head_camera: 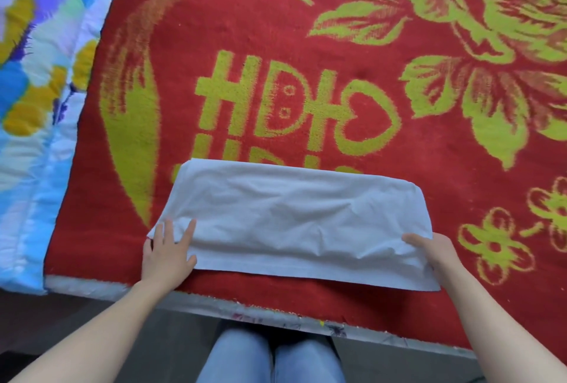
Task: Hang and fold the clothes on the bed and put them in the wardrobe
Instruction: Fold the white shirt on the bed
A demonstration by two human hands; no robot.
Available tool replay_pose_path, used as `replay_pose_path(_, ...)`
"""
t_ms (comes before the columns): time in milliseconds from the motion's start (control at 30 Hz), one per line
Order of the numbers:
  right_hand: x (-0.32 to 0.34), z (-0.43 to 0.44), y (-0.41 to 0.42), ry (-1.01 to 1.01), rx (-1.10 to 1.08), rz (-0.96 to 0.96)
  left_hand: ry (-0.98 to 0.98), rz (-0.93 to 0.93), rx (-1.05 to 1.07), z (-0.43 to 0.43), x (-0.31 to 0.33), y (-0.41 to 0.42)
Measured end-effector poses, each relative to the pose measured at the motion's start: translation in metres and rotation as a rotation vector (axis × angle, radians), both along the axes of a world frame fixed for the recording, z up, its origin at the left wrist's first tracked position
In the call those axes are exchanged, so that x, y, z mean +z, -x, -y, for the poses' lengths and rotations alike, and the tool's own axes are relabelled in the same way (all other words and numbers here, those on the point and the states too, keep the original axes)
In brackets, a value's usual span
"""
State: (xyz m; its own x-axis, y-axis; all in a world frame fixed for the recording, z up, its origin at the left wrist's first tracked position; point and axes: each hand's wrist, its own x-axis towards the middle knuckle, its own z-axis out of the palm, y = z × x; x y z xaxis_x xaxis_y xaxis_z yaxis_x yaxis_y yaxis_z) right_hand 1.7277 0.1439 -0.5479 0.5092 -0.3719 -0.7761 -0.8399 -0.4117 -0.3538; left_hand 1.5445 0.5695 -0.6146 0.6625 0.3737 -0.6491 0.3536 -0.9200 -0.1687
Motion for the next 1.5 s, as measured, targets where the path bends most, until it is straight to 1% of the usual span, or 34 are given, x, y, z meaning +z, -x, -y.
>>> replay_pose_path(33, 0.010, -0.011, 0.000, 0.066, 0.081, 0.037, 0.023, -0.014, 0.002, 0.001, 0.000, 0.001)
replay_pose_path(133, 0.043, -0.064, 0.001, 0.320, 0.470, 0.094, 0.014, 0.007, -0.017, 0.004, 0.007, 0.002)
replay_pose_path(200, 0.056, -0.111, 0.004, 0.354, 0.653, 0.172, -0.041, 0.082, -0.001, 0.002, 0.014, 0.002)
replay_pose_path(267, 0.062, -0.162, 0.010, 0.353, 0.833, 0.256, -0.035, 0.178, 0.113, -0.005, 0.019, 0.000)
replay_pose_path(333, 0.063, -0.213, 0.019, 0.312, 1.025, 0.344, 0.025, 0.234, 0.285, -0.017, 0.017, -0.005)
replay_pose_path(400, 0.064, -0.261, 0.031, 0.196, 1.142, 0.388, 0.186, 0.273, 0.562, -0.027, 0.012, -0.011)
replay_pose_path(433, 0.064, -0.283, 0.039, 0.119, 1.187, 0.399, 0.289, 0.334, 0.721, -0.031, 0.010, -0.014)
replay_pose_path(500, 0.062, -0.320, 0.056, -0.082, 1.208, 0.374, 0.453, 0.510, 1.024, -0.038, 0.007, -0.011)
replay_pose_path(567, 0.057, -0.335, 0.070, -0.268, 1.190, 0.253, 0.589, 0.597, 1.299, -0.044, 0.009, -0.006)
replay_pose_path(600, 0.051, -0.334, 0.075, -0.300, 1.200, 0.200, 0.647, 0.608, 1.421, -0.046, 0.011, -0.003)
replay_pose_path(633, 0.044, -0.329, 0.080, -0.279, 1.228, 0.172, 0.692, 0.610, 1.520, -0.048, 0.012, 0.001)
replay_pose_path(667, 0.034, -0.318, 0.084, -0.218, 1.255, 0.166, 0.722, 0.608, 1.574, -0.049, 0.013, 0.003)
replay_pose_path(700, 0.024, -0.303, 0.086, -0.146, 1.280, 0.166, 0.737, 0.600, 1.570, -0.048, 0.013, 0.006)
replay_pose_path(733, 0.016, -0.288, 0.091, -0.069, 1.314, 0.170, 0.730, 0.598, 1.504, -0.046, 0.013, 0.008)
replay_pose_path(767, 0.009, -0.274, 0.096, 0.017, 1.368, 0.184, 0.678, 0.597, 1.383, -0.043, 0.012, 0.010)
replay_pose_path(800, 0.001, -0.261, 0.102, 0.112, 1.430, 0.249, 0.580, 0.583, 1.218, -0.039, 0.012, 0.011)
replay_pose_path(833, -0.005, -0.250, 0.106, 0.196, 1.490, 0.304, 0.429, 0.559, 1.044, -0.032, 0.014, 0.012)
replay_pose_path(867, -0.009, -0.243, 0.109, 0.251, 1.535, 0.332, 0.272, 0.560, 0.852, -0.025, 0.016, 0.012)
replay_pose_path(900, -0.014, -0.239, 0.112, 0.288, 1.608, 0.321, 0.167, 0.591, 0.626, -0.017, 0.018, 0.012)
replay_pose_path(933, -0.020, -0.235, 0.114, 0.281, 1.674, 0.281, 0.140, 0.622, 0.383, -0.008, 0.019, 0.011)
replay_pose_path(967, -0.025, -0.232, 0.116, 0.267, 1.726, 0.241, 0.143, 0.603, 0.140, -0.001, 0.020, 0.009)
replay_pose_path(1000, -0.027, -0.229, 0.114, 0.296, 1.741, 0.253, 0.155, 0.563, -0.082, 0.006, 0.020, 0.007)
replay_pose_path(1033, -0.030, -0.227, 0.113, 0.336, 1.725, 0.247, 0.159, 0.503, -0.238, 0.011, 0.017, 0.007)
replay_pose_path(1067, -0.030, -0.226, 0.113, 0.388, 1.734, 0.227, 0.180, 0.432, -0.318, 0.014, 0.014, 0.007)
replay_pose_path(1100, -0.032, -0.226, 0.114, 0.401, 1.737, 0.241, 0.200, 0.340, -0.334, 0.017, 0.013, 0.004)
replay_pose_path(1167, -0.039, -0.223, 0.112, 0.371, 1.762, 0.284, 0.191, 0.146, -0.356, 0.019, 0.009, 0.004)
replay_pose_path(1200, -0.043, -0.221, 0.109, 0.346, 1.766, 0.302, 0.176, 0.087, -0.370, 0.017, 0.002, 0.006)
replay_pose_path(1267, -0.044, -0.221, 0.102, 0.332, 1.765, 0.330, 0.128, 0.030, -0.350, 0.015, -0.005, 0.007)
replay_pose_path(1333, -0.046, -0.224, 0.090, 0.358, 1.695, 0.349, 0.121, 0.061, -0.371, 0.016, 0.000, 0.006)
replay_pose_path(1400, -0.043, -0.232, 0.080, 0.401, 1.638, 0.371, 0.163, 0.111, -0.374, 0.019, 0.008, 0.003)
replay_pose_path(1433, -0.043, -0.234, 0.075, 0.421, 1.646, 0.415, 0.167, 0.176, -0.383, 0.019, 0.006, 0.003)
replay_pose_path(1500, -0.044, -0.239, 0.071, 0.424, 1.665, 0.486, 0.161, 0.244, -0.370, 0.020, 0.006, 0.003)
